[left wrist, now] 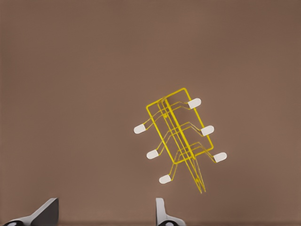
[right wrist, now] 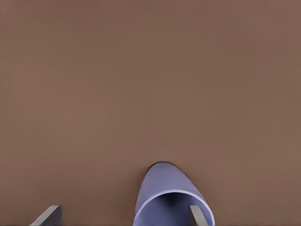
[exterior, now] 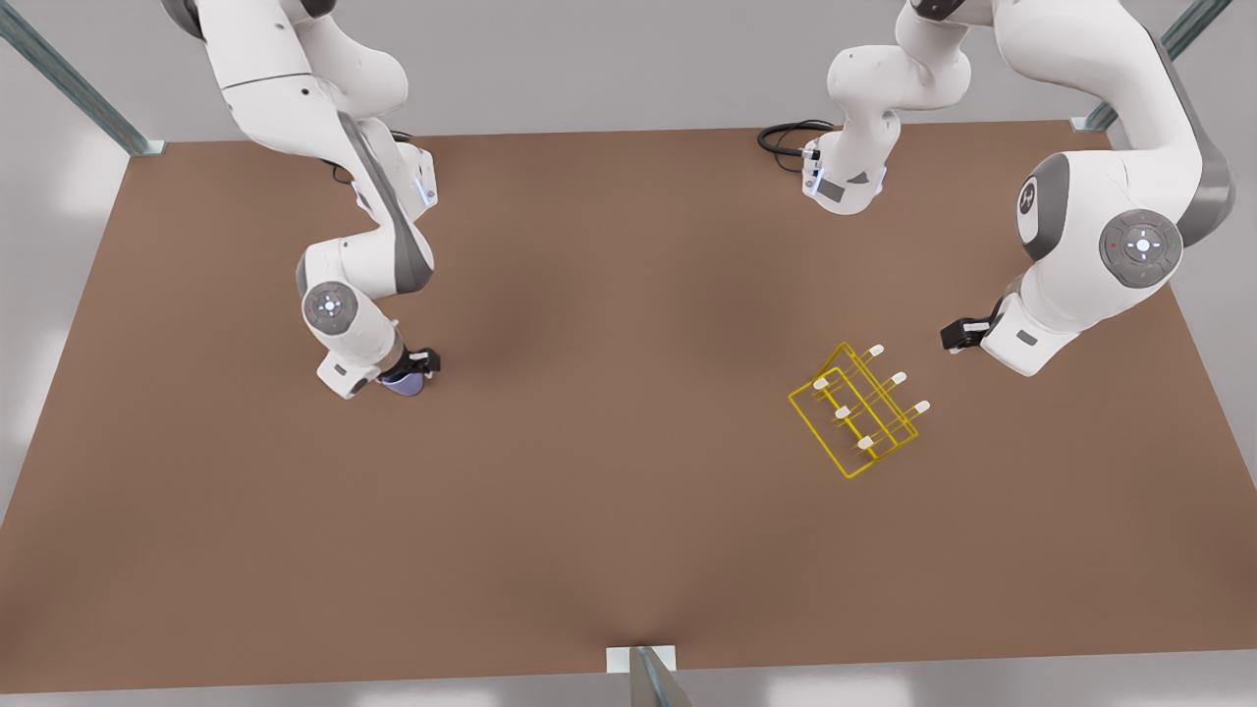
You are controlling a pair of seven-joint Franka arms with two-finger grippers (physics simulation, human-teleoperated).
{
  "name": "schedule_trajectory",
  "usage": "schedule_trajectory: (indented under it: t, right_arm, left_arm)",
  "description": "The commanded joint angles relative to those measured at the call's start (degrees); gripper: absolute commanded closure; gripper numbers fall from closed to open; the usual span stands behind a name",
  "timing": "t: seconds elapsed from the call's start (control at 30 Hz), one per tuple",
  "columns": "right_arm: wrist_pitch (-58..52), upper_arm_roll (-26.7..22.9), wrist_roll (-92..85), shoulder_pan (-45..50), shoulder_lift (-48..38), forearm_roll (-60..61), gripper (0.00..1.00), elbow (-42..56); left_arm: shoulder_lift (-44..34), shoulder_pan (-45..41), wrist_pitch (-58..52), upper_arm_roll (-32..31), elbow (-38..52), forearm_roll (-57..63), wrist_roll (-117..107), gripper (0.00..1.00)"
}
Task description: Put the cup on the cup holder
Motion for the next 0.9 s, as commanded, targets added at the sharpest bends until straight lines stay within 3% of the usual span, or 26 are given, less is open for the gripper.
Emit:
schedule_trajectory:
  t: [0.0,0.2,0.87]
  right_arm:
    - [3.7,0.0,0.8,-0.1,0.2,0.1,0.00,-0.9]
    - [4.4,-2.9,0.3,-1.0,1.3,0.3,0.00,0.8]
    - [3.6,-2.4,0.1,-0.3,3.4,0.4,0.00,-1.3]
  left_arm:
    - [0.0,0.0,-0.2,0.0,0.0,0.1,0.0,0.00]
    - [0.6,0.0,-0.3,0.0,0.0,0.1,0.0,0.00]
    - [0.6,0.6,-0.4,0.1,0.1,0.2,0.0,0.00]
